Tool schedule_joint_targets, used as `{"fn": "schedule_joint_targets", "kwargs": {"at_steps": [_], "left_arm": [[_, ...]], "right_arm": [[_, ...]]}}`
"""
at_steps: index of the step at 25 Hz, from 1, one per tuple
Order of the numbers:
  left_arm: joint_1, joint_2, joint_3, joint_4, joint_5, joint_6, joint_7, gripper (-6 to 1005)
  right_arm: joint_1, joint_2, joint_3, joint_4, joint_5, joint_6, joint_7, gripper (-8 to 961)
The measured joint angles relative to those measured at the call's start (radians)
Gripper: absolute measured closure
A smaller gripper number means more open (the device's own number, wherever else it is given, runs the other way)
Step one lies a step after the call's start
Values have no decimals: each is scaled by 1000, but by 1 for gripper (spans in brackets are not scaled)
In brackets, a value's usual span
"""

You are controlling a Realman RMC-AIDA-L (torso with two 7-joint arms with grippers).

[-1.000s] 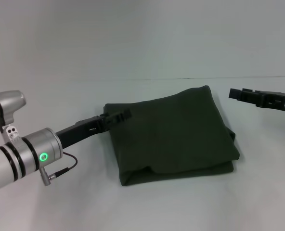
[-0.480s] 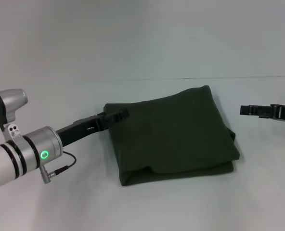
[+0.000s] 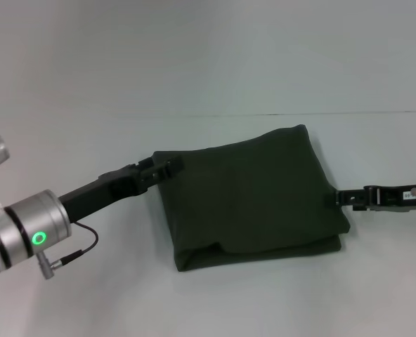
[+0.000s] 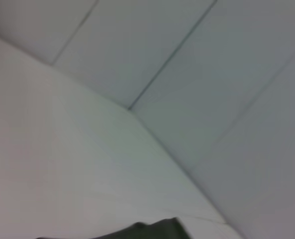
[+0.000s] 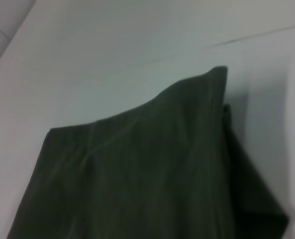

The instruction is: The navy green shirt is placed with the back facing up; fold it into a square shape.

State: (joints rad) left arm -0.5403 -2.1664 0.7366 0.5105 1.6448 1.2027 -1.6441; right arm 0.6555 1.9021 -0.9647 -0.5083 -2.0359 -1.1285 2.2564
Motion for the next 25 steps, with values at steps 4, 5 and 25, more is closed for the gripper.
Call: {"fn": "schedule_joint_targets", "kwargs": {"at_steps": [4,5,25], "left_arm": [[24,-1,-2,27,0,84,12,78],[25,-1,-2,28,0,89,12,78],[46,0,-3,32,9,174,75,79]], "right_arm": [[12,11,-2,22,-8,12,1,55],[13,12,-2,26,-11,14,1,55],[33,57,2,82,-24,43,3,58]]}}
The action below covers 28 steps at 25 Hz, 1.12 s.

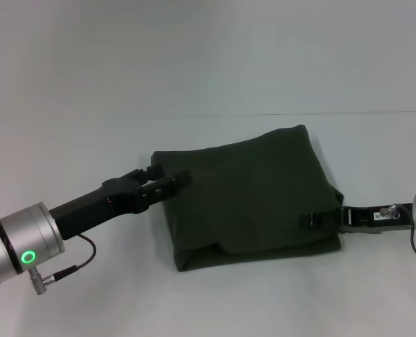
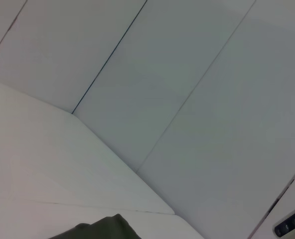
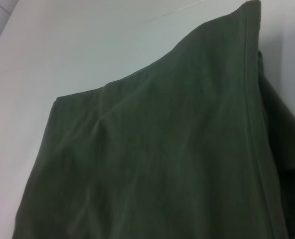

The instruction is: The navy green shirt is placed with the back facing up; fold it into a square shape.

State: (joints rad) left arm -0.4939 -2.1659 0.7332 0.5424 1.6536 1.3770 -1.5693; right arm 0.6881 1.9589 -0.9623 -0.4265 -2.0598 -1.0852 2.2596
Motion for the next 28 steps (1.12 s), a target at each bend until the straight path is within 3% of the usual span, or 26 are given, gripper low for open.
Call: {"fn": "schedule_joint_targets", "kwargs": {"at_steps": [2,13,24,28], "left_arm": [[0,0,-1,0,0,0,0,79],[4,0,-9,1,0,-1,0,79],[5,0,-11,1,0,-10,0,79],[4,0,-11,1,0,-11,0,79]], "right_arm": [[0,3,2,0,0,-1,2,137],[-8,7,2,-4,-2,-7,21,360],[-31,12,29,-10,4,-20,11,840],[-40,16,36,-13,6,-23,3,886]]}}
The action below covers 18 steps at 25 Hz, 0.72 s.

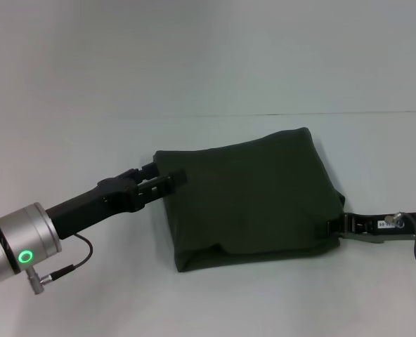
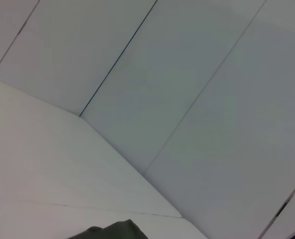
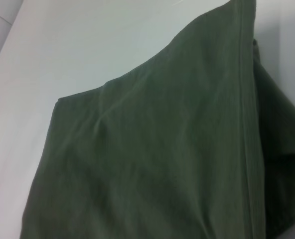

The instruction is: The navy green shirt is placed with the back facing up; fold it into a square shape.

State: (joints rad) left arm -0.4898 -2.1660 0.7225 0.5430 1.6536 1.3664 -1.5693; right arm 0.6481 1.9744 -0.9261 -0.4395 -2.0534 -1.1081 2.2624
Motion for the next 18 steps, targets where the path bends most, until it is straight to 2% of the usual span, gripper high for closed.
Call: {"fn": "schedule_joint_targets", "kwargs": {"at_steps": [6,18], "left_arm": [[-1,0,0,0,0,-1,0,78],[1,0,-12,0,1,-1,0,78]], "right_arm": [[-4,10,41,-1,1,-25,-30,898],[-5,38,50,-6,1,-36,-44,898]]}}
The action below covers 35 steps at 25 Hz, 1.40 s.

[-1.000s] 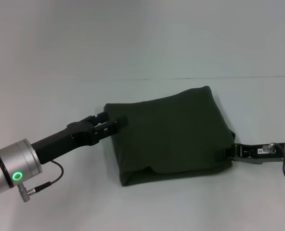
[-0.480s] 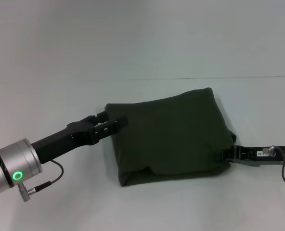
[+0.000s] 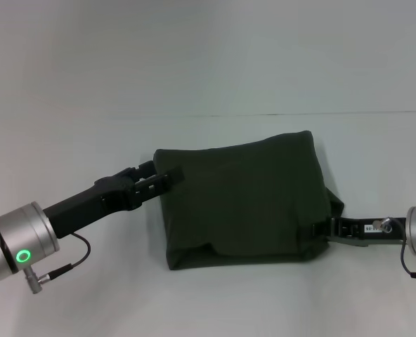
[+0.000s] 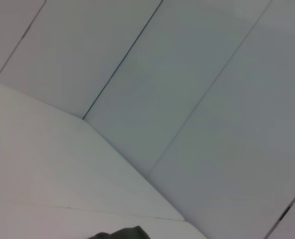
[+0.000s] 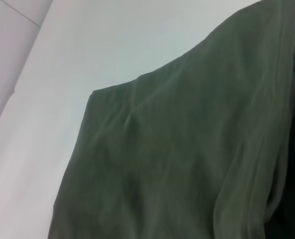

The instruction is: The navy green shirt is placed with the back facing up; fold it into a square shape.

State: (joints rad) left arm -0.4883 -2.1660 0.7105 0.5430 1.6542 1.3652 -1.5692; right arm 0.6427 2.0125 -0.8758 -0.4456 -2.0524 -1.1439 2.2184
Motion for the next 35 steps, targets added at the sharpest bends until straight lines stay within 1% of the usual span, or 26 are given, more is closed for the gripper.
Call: {"fn": "schedule_joint_targets", "kwargs": {"at_steps": [4,10,15,19,22,27,28,29,31,35], "left_arm": [[0,0,0,0,0,0,0,78],[0,0,0,0,1,0,0,78],[-1,0,0,0,1,0,0,78],[-1,1,0,2,1,0,-1,77],[-1,1,0,3,1,0,-4,77],[-3,2,0,4,1,3,-6,77],[-3,2,-2,5,1,5,-6,77],[-3,2,-6,5,0,7,-7,77],[-4,3,-15,5,0,15,-7,77],[-4,3,-27,6,-4,38,-7,77]], "right_arm": [[0,6,0,-4,0,-5,0,898],[-1,6,5,-4,0,-14,0,897],[-11,-3,25,-4,0,-11,4,896],[-23,-17,35,-10,-1,-17,6,896],[-44,-18,58,-50,-1,-44,2,830],[-101,5,124,-181,-1,-109,-2,719],[-120,5,151,-228,-1,-133,-2,670],[-120,5,151,-228,-1,-133,-2,621],[-133,-1,188,-260,0,-159,-5,524],[-148,-6,308,-293,5,-248,-83,349]]}}
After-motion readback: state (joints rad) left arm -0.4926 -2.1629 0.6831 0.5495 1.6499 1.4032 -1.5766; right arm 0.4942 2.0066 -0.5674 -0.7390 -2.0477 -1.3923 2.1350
